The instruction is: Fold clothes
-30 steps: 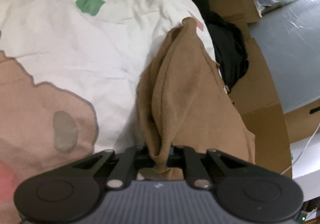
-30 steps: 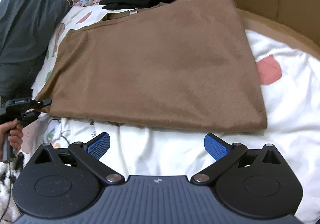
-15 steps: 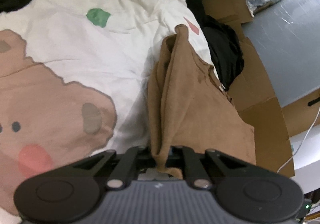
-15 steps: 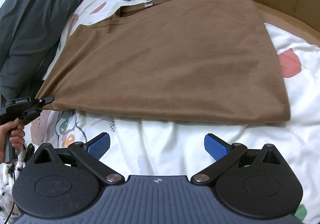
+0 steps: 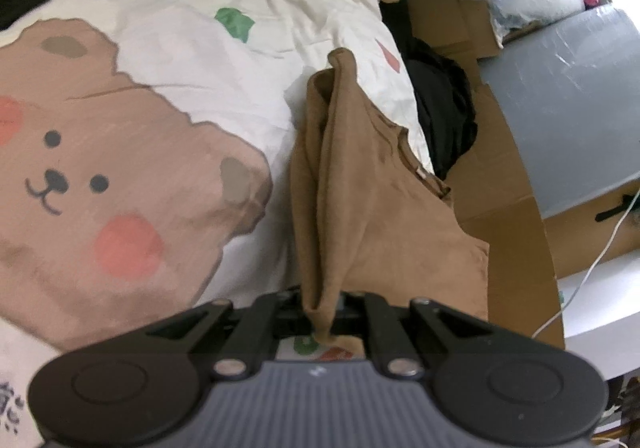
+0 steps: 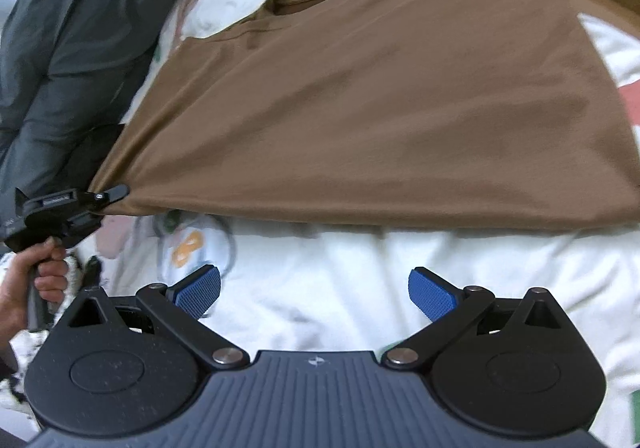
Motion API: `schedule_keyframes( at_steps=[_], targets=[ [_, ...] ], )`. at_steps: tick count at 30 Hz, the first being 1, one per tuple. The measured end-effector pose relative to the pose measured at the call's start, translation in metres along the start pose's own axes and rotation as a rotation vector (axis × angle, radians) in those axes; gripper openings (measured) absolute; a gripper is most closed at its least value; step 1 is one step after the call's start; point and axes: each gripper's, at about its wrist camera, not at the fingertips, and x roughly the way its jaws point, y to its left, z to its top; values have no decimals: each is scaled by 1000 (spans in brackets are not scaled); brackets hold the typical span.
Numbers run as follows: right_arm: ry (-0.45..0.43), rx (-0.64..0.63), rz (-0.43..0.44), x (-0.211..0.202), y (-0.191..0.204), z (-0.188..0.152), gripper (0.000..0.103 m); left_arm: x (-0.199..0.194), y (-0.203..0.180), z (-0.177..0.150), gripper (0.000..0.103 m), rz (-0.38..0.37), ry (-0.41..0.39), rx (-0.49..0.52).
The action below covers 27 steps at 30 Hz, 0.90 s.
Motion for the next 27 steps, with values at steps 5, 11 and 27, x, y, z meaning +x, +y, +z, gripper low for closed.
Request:
schedule_keyframes(
  at_steps=[5,11,27],
  targets=[
    [43,-12,76,15,27,8,103,-8,3,-7,5,-4,1,-21],
    [91,-16,135,47,64,18,103,-7,-2,2,16,40,17,-2],
    [38,374,324,131,113,-9,102,-6,-2,67,47,65,-55,85]
  ],
)
